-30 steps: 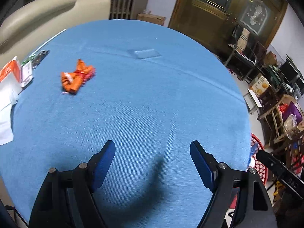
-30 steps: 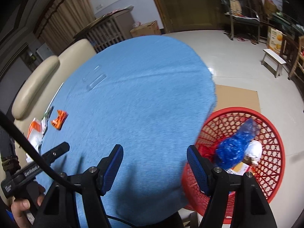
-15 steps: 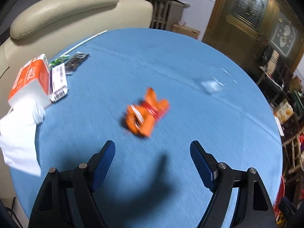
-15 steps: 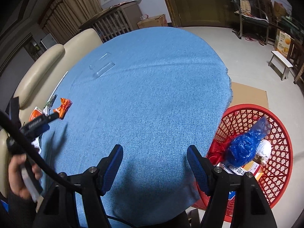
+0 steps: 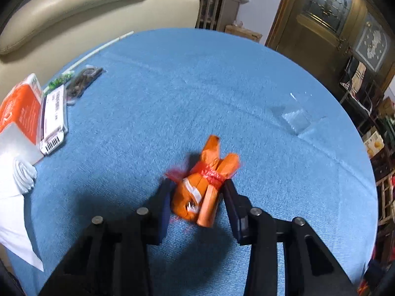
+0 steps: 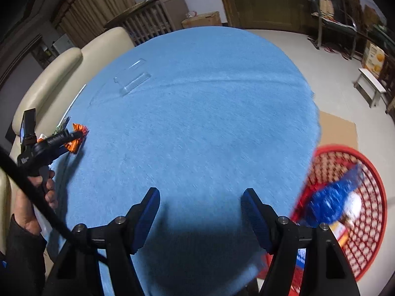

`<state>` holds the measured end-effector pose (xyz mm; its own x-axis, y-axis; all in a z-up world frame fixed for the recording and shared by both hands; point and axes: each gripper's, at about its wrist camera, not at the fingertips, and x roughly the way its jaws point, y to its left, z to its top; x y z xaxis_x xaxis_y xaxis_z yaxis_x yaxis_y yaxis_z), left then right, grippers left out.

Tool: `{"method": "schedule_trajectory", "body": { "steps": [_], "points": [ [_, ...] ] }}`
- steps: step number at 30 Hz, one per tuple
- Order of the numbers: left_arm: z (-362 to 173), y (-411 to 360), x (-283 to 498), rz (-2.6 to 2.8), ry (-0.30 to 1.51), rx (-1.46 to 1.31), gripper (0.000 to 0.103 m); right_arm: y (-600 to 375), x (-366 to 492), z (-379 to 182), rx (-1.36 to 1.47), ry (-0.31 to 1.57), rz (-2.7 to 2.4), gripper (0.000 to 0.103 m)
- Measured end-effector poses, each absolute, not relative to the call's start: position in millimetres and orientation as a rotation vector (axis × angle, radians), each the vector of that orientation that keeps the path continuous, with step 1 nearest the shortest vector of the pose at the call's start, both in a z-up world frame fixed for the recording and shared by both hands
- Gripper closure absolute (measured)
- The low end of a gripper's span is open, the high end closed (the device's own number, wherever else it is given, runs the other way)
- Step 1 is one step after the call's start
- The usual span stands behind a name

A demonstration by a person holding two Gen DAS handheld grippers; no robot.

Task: Collect trash
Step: 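Move the left gripper to the orange wrapper and grasp it, then grasp the clear plastic tray with the right gripper while the left gripper holds the orange wrapper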

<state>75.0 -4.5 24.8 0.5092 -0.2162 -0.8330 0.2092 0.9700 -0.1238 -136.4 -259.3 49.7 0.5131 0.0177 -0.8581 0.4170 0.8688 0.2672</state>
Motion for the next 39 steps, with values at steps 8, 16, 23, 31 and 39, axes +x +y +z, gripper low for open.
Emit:
{"method": "schedule_trajectory", "body": {
  "steps": [8,16,23,31,39],
  "points": [
    [19.8,2.5,67.5,-0.264,0.963,0.014,0.076,-235.9,-30.2,52.4,0.363,0.952,-0.138,0.022],
    [16.4,-3.6,63.6,-0.257,0.899,0.077,0.075,-211.7,74.0,53.5,0.193,0.861,-0.022,0.001],
    [14.1,-2.6,69.9,-0.253,0.898,0.08,0.075,-214.3,140.6,35.1,0.097,0.877,-0.026,0.0],
    [15.9,-5.4,65.5,-0.244,0.895,0.096,0.075,-211.6,172.2,17.9,0.089,0.924,-0.029,0.022],
    [16.0,-7.2,64.5,-0.238,0.893,0.108,0.075,-206.3,116.6,35.5,0.121,0.9,-0.031,0.022]
  ]
}}
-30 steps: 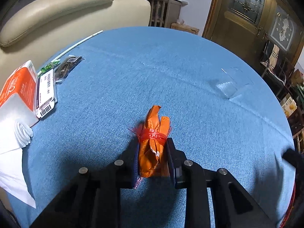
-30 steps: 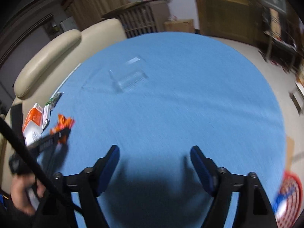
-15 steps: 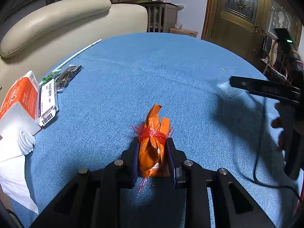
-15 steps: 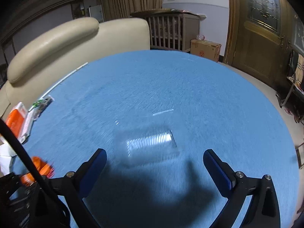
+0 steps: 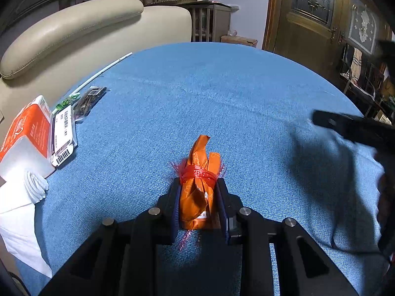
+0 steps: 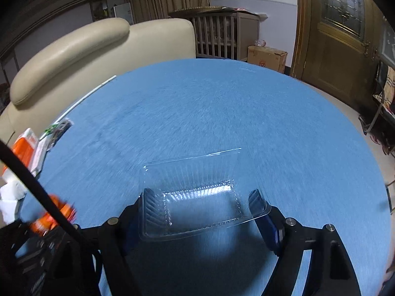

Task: Collect trash
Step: 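Grasp the clear plastic tray with the right gripper while the left gripper holds the orange wrapper, then carry the orange wrapper and clear tray over the red wastebasket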

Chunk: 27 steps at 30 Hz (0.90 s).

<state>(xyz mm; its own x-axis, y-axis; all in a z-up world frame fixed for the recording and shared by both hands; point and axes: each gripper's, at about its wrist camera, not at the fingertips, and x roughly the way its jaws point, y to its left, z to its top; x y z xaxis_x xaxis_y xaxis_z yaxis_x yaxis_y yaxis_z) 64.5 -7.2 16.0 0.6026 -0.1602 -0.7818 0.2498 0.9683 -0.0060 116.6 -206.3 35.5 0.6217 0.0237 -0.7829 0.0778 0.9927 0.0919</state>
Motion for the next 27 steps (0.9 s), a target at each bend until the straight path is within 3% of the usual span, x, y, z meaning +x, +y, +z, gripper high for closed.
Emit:
{"method": "schedule_trajectory", "body": {
  "steps": [13,27],
  "points": [
    [18.3,-19.3,52.3,-0.183,0.875,0.195,0.075,-205.6,-28.1,48.5,0.256,0.908,-0.088,0.022],
    [37.1,-32.7,-38.5,-0.289,0.877,0.144,0.076,-214.7,-107.1,53.3,0.297,0.892,-0.123,0.022]
  ]
}}
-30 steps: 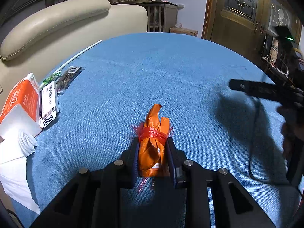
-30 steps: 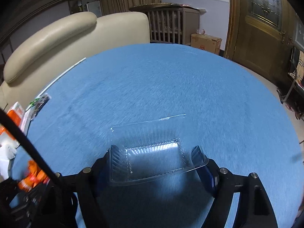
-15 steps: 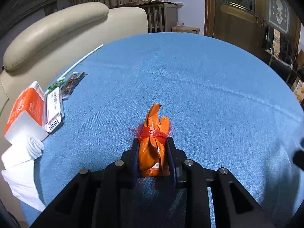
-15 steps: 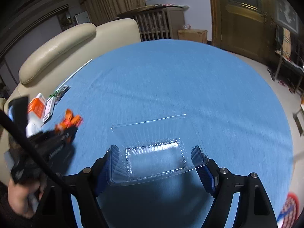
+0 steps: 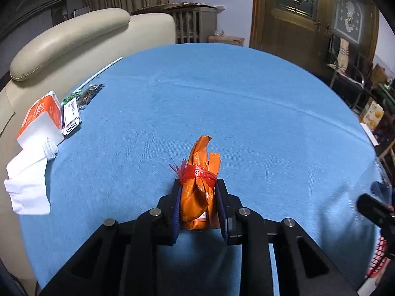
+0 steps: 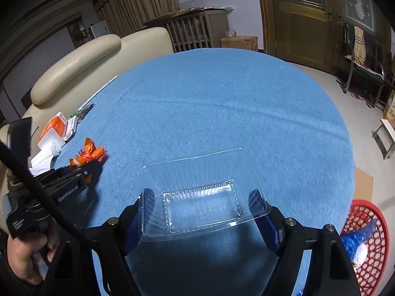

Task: Collect trash
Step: 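Carry the orange wrapper and clear tray over the red wastebasket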

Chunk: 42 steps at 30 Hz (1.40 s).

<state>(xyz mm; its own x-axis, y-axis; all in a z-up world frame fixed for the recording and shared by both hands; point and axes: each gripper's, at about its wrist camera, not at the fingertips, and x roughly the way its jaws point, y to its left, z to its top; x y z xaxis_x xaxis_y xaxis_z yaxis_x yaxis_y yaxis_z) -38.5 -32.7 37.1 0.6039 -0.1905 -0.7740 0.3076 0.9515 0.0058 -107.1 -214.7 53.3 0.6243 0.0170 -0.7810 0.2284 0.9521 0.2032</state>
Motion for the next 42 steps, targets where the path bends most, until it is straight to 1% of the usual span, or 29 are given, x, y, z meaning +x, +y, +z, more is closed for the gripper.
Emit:
{"method": "schedule_trajectory", "body": {
  "steps": [19,37,42],
  "points": [
    [67.6,-92.8,-88.8,-0.483,0.822,0.206,0.076,-248.1,-164.7,58.5,0.374,0.841,-0.227,0.022],
    [83.3,-193.2,-155.0,-0.766,0.787,0.311,0.076,-327.4,-264.6,63.9,0.48,0.789,-0.499,0.022],
    [86.8,-206.1,-165.6,-0.815,0.774,0.34,0.076,-347.2,-289.7,63.2,0.505,0.787,-0.571,0.022]
  ]
}}
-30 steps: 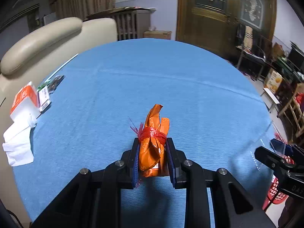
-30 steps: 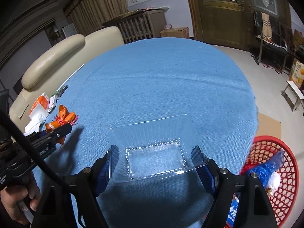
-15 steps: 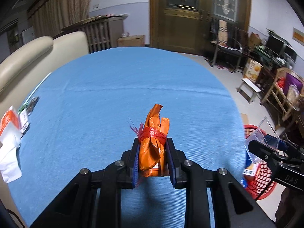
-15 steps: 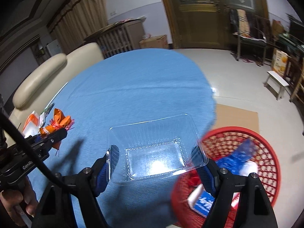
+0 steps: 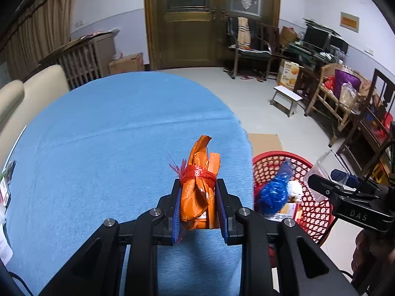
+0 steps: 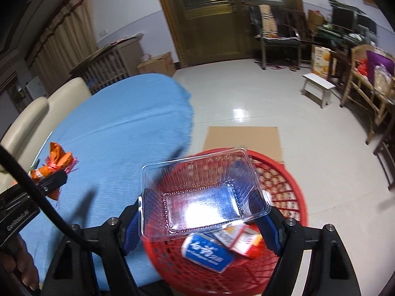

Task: Collect trash
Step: 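Carry the orange wrapper and clear tray over the red wastebasket, then open both grippers to drop the orange wrapper and clear tray into the basket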

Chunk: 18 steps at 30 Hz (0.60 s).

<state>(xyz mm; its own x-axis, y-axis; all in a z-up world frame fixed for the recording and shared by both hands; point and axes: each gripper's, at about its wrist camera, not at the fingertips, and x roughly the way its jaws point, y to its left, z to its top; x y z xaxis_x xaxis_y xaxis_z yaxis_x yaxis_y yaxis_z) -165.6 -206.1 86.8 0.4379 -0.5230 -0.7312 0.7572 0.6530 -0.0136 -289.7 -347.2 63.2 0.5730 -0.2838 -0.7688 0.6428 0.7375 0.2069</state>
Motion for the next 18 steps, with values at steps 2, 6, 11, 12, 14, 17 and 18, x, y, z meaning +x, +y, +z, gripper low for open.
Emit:
{"method": "schedule_trajectory", "body": {
  "steps": [2,6,11,12,14,17,18],
  "points": [
    [88.0,-210.7,-169.0,-0.833,0.772,0.348,0.076,-353.4,-296.3,62.8,0.512,0.788,-0.587,0.022],
    [89.4,-221.5,-177.9,-0.859,0.772,0.362,0.076,-359.2,-304.5,58.9,0.524,0.799,-0.601,0.022],
    [91.6,-231.6,-186.3,-0.885,0.767,0.38,0.076,-363.5,-315.5,45.5,0.554,0.84,-0.615,0.02],
    [91.6,-233.4,-186.8,-0.887,0.768,0.383,0.076,-363.3,-317.3,43.2,0.561,0.849,-0.619,0.02],
    [91.5,-235.5,-188.4,-0.893,0.77,0.387,0.076,-366.9,-319.2,34.0,0.588,0.893,-0.618,0.019],
    [90.9,-239.5,-191.0,-0.901,0.77,0.394,0.076,-369.3,-327.7,31.8,0.599,0.89,-0.629,0.017],
    [90.5,-240.8,-191.6,-0.904,0.773,0.395,0.076,-370.2,-329.2,33.1,0.601,0.883,-0.633,0.017]
  ]
}}
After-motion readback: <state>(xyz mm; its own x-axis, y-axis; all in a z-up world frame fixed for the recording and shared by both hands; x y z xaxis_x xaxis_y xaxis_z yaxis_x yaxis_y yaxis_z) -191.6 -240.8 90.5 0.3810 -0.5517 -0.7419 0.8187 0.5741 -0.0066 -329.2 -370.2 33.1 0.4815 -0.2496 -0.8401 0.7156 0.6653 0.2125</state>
